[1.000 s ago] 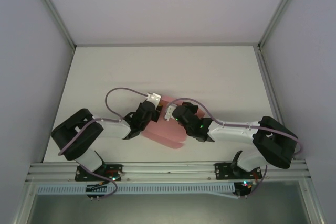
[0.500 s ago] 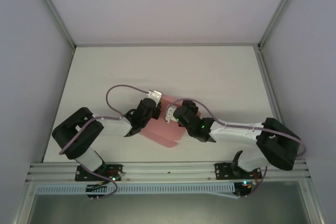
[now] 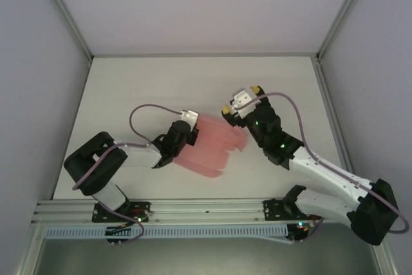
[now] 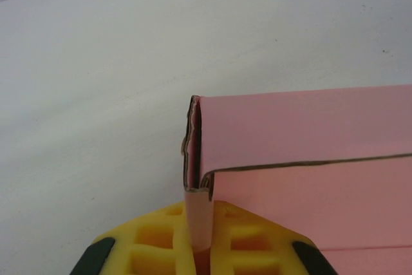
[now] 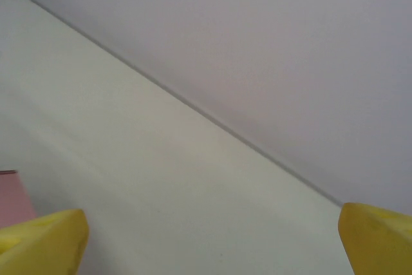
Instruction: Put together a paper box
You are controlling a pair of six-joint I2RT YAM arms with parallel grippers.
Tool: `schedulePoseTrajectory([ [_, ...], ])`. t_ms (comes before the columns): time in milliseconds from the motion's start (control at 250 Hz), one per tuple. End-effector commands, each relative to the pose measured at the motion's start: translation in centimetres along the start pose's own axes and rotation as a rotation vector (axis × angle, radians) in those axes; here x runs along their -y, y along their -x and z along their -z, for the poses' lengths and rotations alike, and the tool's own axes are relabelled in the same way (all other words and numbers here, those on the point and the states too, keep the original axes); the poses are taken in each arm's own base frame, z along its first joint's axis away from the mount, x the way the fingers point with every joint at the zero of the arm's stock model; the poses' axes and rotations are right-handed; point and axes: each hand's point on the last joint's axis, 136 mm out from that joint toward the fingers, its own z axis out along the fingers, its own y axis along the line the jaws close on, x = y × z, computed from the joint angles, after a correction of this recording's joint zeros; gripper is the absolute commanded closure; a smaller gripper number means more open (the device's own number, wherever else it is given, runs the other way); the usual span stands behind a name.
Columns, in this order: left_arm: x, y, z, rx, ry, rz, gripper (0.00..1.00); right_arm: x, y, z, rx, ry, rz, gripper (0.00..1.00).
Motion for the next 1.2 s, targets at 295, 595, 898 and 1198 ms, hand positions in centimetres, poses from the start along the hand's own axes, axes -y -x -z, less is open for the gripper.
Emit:
schedulePoseTrajectory([
  [295,-0.9,-1.1,-0.2,-0.003,0.039,-0.019,0.92,-6.2,-8.0,-5.5,-0.354,0.217,-0.016,0.0],
  [595,-0.8,-1.6,-0.4,-0.017,0.035,-0.027,0.93,-8.5,-11.7,-4.8,-0.428,0.279,-0.003,0.0],
  [898,-1.3,-0.5,-0.5,-0.016,0.077,-0.02,1.0,-6.0,-9.8,-4.4,-0.351,0.128,-0.04,0.0],
  [1198,-4.5,5.7,2.4,0.076,0.184,0.101,1.0,1.8,-1.8,0.0,-0.156,-0.055,-0.209,0.0],
])
